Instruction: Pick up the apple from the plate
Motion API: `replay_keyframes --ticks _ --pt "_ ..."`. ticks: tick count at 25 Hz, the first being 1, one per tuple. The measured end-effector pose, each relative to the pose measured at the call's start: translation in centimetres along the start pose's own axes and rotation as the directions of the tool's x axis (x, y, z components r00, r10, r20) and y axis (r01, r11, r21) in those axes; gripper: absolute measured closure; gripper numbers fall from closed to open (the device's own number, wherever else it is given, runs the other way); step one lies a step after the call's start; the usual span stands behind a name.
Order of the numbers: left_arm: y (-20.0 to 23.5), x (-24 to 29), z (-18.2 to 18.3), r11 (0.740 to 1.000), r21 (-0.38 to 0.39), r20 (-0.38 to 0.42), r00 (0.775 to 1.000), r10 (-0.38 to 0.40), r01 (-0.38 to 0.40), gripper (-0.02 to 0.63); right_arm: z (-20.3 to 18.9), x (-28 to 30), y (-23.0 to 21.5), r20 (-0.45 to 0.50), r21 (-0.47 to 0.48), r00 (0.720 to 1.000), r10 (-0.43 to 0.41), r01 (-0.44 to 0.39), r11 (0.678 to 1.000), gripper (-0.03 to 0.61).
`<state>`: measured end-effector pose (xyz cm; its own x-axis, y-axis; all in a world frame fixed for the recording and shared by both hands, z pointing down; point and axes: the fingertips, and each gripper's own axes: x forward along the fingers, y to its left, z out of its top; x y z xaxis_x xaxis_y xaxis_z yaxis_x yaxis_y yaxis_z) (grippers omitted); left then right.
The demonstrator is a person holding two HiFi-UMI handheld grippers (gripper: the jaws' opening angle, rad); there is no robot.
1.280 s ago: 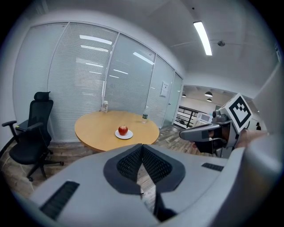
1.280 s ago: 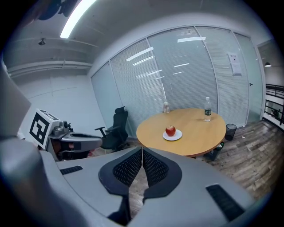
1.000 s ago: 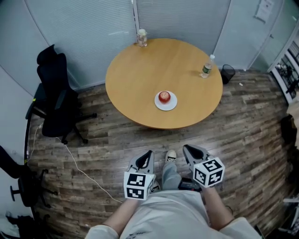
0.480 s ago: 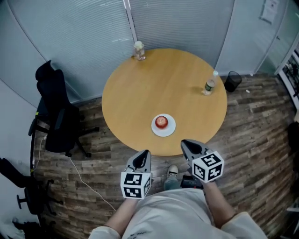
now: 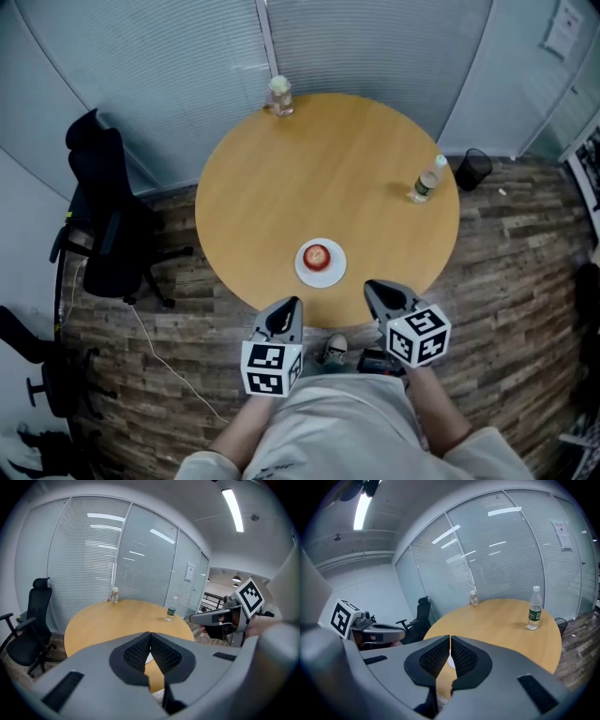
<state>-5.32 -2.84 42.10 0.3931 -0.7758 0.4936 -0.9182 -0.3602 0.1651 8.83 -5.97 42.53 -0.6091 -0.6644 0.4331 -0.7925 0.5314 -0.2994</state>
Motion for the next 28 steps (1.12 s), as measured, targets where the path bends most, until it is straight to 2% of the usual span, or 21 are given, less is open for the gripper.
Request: replay_keyframes --ticks 12,16,28 --pt "0.7 2.9 1.4 0.995 0.037 -0.049 0.995 -0.085 0.087 0.61 1.1 1.0 -0.7 0.007 0.047 0.997 -0.071 0.071 0.996 0.547" --pt "1.2 3.5 2.2 0.991 0.037 -0.039 0.991 -0.126 0.127 0.611 0.9 1.5 -1.0 -0.01 0.049 0.995 -0.098 0.098 0.994 0.547" --pt "2.5 5.9 1.8 0.985 0.056 -0.076 0.984 -0.159 0.163 0.609 0.3 3.9 -1.6 -0.035 0.092 0.994 -0.107 0.11 0.99 0.548"
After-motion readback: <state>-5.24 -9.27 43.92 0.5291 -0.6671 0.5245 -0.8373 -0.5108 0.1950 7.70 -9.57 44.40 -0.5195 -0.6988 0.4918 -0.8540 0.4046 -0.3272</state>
